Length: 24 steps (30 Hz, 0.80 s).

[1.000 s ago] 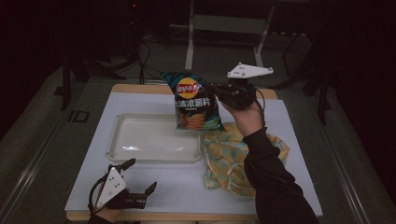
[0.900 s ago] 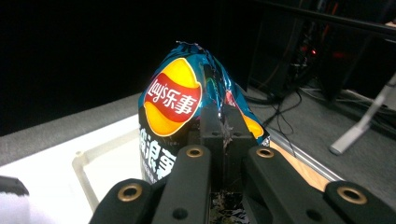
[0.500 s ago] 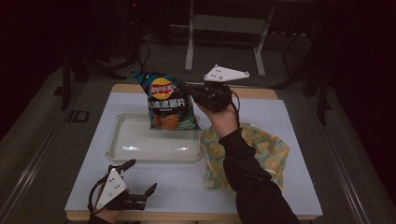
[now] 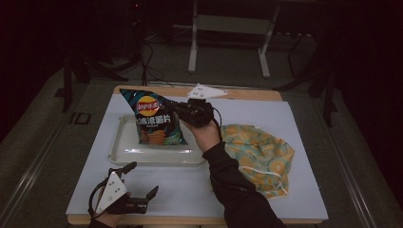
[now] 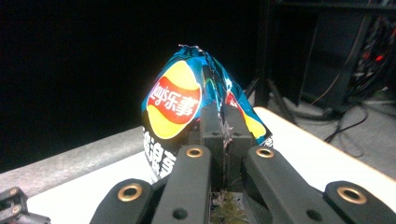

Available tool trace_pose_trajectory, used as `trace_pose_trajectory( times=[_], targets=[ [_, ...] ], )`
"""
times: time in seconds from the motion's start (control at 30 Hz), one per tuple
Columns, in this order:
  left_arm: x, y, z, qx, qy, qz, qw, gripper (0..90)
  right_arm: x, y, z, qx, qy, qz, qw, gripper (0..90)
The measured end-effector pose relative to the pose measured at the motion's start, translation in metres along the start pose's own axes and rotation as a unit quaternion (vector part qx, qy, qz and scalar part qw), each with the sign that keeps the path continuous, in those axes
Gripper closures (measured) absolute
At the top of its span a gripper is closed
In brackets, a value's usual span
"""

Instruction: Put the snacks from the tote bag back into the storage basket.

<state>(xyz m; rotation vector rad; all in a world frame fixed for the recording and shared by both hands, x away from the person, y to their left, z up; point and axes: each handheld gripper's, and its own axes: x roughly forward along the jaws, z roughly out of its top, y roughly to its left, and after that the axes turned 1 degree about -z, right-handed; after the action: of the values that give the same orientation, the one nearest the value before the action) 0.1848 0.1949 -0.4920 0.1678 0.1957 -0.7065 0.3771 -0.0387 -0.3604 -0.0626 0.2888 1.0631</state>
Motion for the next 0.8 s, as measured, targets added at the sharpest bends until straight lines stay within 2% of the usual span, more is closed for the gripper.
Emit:
trace_pose_trajectory(
  times=[0.23,0.37,0.43,0.57,0.8],
  targets=[
    [0.0,0.0,0.0,-0.001,-0.002,0.0,1.0,1.1,0.011,0.0,-0.022,0.01,0.022,0.008,0.9997,90.0],
    [0.0,0.0,0.0,0.001,0.0,0.0,1.0,1.2,0.016,-0.007,-0.038,0.018,0.042,0.002,0.9989,90.0],
    [0.0,0.0,0.0,0.002,0.0,0.0,1.0,1.1,0.015,-0.011,-0.042,0.026,0.041,0.007,0.9988,90.0],
    [0.0,0.0,0.0,0.002,0.0,-0.001,1.0,1.2,0.016,-0.014,-0.048,0.017,0.06,-0.002,0.9981,90.0],
    [0.0,0.0,0.0,0.001,-0.001,0.0,1.0,1.1,0.019,-0.021,-0.062,0.024,0.089,-0.028,0.9953,90.0]
  ],
)
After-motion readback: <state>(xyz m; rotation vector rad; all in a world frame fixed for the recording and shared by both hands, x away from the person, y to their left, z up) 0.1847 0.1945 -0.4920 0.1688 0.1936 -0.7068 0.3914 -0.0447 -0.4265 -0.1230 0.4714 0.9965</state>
